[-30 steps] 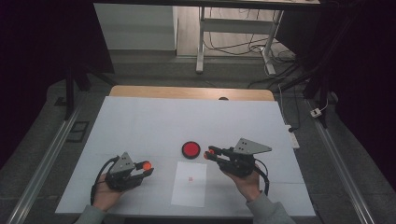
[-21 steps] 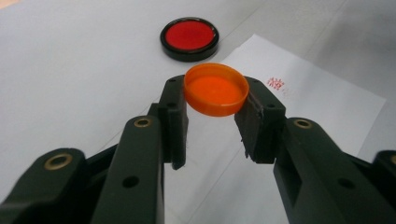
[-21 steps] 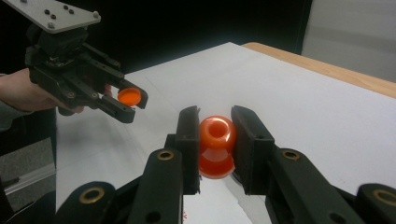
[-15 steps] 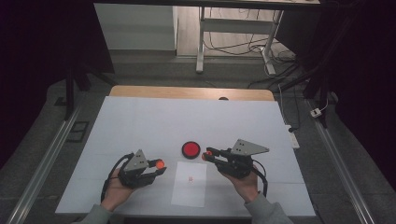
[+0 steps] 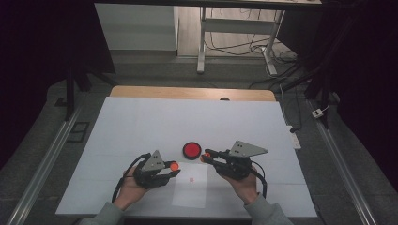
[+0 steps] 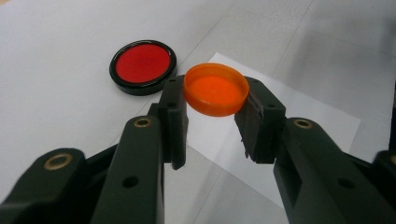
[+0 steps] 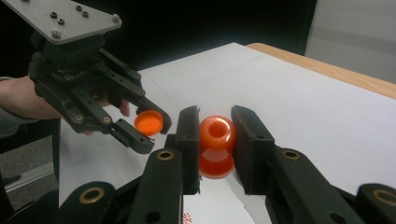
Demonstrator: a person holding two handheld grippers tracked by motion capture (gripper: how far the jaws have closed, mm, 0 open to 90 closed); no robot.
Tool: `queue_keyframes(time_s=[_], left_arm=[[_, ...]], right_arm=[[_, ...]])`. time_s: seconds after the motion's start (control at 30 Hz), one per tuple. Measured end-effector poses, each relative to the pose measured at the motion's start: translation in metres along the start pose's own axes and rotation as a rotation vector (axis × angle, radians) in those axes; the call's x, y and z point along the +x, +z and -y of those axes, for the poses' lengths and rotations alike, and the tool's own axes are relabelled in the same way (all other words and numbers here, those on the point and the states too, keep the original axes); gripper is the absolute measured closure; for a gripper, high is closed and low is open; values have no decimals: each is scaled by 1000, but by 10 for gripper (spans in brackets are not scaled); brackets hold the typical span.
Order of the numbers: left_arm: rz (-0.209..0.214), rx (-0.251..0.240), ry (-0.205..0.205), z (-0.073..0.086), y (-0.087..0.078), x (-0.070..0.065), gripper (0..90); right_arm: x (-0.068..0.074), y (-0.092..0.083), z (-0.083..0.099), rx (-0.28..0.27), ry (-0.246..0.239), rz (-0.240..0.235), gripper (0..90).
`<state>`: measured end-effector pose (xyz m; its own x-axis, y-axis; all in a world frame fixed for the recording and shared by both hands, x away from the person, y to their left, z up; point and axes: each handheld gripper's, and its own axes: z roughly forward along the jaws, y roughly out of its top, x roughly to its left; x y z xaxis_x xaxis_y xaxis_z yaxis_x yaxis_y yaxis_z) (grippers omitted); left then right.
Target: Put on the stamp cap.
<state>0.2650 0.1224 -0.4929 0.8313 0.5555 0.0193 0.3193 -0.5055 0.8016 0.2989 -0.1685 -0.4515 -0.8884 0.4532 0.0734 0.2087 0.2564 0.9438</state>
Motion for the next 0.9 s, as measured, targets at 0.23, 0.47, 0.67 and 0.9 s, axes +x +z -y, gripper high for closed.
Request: queue_keyframes(time_s=[0.23,0.47,0.67,0.9], left_arm=[[20,-5,17,-11,9,-2,634],[33,5,34,-16,18,-4,634],[45,9,42,-20,23,-6,633],[56,15,47,-24,32,-7,634]], right_arm=[[-2,1,1,4,4,-1,721],[-2,1,1,4,2,-3,721],[-1,3,1,6,-5,-5,721],[0,4,2,11,-1,-8,721]])
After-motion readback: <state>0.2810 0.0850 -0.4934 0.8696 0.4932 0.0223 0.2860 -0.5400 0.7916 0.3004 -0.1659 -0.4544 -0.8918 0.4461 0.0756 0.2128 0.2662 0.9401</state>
